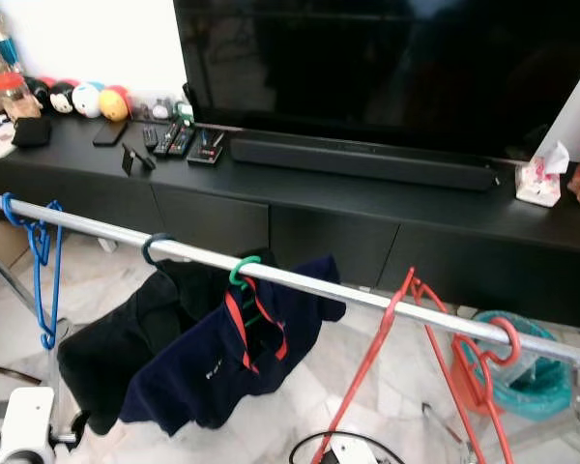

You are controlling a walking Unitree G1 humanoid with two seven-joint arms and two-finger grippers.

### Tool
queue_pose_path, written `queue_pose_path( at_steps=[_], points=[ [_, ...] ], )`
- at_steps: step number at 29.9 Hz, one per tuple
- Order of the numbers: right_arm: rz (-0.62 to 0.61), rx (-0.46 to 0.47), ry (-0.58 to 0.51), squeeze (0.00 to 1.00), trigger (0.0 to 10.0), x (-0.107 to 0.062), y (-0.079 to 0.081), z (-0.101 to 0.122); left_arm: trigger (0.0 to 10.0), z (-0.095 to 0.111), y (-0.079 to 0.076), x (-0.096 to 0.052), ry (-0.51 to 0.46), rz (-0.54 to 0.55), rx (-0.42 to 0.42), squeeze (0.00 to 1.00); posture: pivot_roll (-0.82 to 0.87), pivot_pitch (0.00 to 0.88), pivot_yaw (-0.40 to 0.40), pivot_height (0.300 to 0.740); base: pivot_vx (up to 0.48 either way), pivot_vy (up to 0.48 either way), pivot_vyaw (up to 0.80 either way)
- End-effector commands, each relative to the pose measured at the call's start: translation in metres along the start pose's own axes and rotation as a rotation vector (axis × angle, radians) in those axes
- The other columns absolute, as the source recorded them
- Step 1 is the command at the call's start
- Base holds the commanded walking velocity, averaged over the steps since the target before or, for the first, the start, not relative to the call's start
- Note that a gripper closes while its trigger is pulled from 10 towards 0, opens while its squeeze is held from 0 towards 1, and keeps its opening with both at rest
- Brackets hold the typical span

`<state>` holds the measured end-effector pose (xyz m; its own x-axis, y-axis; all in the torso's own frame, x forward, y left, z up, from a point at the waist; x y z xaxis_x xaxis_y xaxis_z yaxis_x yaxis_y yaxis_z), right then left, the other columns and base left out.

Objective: Hang hanger

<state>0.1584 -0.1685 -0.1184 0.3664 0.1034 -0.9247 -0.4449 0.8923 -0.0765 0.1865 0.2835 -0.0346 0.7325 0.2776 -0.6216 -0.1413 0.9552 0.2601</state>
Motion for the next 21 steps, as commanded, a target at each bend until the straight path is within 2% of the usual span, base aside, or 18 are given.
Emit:
queue_pose_path(
  at_steps=[1, 3, 8, 10, 13, 17, 21],
  points=[
    [0.001, 0.014, 0.021, 0.0, 10.0, 0.0, 0.001, -0.006, 10.0, -0.012, -0.017, 0.007, 0.076, -0.088, 0.044, 0.0, -0.13, 0.0, -0.022, 0.74, 0.0, 0.0, 0.0],
    [0.0, 0.018, 0.021, 0.0, 10.0, 0.0, 0.001, -0.006, 10.0, -0.015, -0.021, 0.009, 0.094, -0.109, 0.05, 0.0, -0.13, 0.0, -0.022, 0.74, 0.0, 0.0, 0.0],
    [-0.035, 0.234, 0.006, 0.0, 10.0, 0.0, 0.002, -0.01, 10.0, -0.029, -0.042, 0.017, 0.178, -0.188, 0.066, 0.0, -0.13, 0.0, -0.029, 0.74, 0.0, 0.0, 0.0],
    [-0.05, 0.294, -0.001, 0.0, 10.0, 0.0, 0.002, -0.01, 10.0, -0.04, -0.057, 0.017, 0.234, -0.252, 0.051, 0.0, -0.14, 0.0, -0.03, 0.74, 0.0, 0.0, 0.0],
    [-0.052, 0.32, -0.009, 0.0, 10.0, 0.0, 0.003, -0.01, 10.0, -0.043, -0.059, 0.019, 0.257, -0.253, 0.042, 0.0, -0.15, 0.0, -0.03, 0.74, 0.0, 0.0, 0.0],
    [-0.06, 0.348, -0.017, 0.0, 10.0, 0.0, 0.003, -0.011, 10.0, -0.042, -0.067, 0.021, 0.282, -0.247, -0.03, 0.0, -0.15, 0.0, -0.032, 0.74, 0.0, 0.0, 0.0],
    [-0.062, 0.361, -0.019, 0.0, 10.0, 0.0, 0.003, -0.011, 10.0, -0.039, -0.074, 0.022, 0.288, -0.268, -0.018, 0.0, -0.16, 0.0, -0.031, 0.74, 0.0, 0.0, 0.0]
  ],
)
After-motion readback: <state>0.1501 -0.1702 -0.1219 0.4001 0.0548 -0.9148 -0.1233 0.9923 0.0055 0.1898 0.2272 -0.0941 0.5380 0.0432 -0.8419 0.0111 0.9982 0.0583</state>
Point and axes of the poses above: a point about 5 cm out from each wrist's last joint towards the gripper, its own x axis pointing out of the wrist towards the gripper, its own z axis along the axis of the wrist's last joint, y = z × x, the point moved 2 cm from there along x, pointing out of the wrist towards the gripper
